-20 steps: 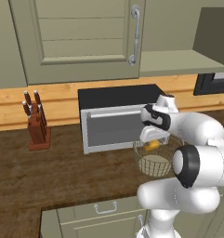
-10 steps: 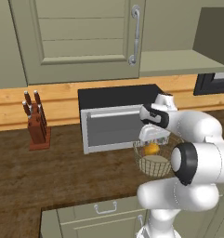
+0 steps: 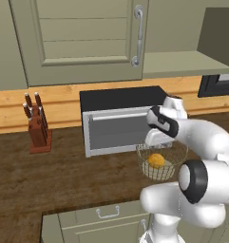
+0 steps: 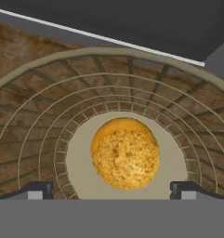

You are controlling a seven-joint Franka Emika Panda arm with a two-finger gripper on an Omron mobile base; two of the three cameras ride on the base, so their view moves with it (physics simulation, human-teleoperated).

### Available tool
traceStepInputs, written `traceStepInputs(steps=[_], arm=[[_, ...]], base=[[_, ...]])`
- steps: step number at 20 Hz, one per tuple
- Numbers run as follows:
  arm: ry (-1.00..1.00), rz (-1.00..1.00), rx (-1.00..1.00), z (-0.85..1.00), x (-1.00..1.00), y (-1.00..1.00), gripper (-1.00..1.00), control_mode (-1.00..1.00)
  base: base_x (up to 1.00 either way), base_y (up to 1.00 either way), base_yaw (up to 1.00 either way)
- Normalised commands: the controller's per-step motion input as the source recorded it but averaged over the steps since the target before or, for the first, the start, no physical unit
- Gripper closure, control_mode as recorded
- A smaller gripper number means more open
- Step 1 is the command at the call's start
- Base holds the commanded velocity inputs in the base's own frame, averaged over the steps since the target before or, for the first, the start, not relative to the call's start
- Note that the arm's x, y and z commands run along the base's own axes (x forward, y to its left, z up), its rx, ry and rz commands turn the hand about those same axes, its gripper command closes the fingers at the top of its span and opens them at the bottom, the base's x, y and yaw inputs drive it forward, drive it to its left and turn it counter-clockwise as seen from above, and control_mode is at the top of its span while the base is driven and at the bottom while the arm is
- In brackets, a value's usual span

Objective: Open the cabinet, pick up the bread from the cabinet and place it in the basket. Then move the basket to the dining counter.

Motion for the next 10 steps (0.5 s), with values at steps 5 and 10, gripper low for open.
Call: traceStepInputs(steps=[5,10], arm=[[-0.17,-0.22,0.0,0.51,-0.86,0.0,-1.0,-1.0],[-0.02,-0.37,-0.06,0.45,-0.41,-0.16,-1.0,-1.0]], base=[[0.0,0.0,0.0],[0.0,0.0,0.0]])
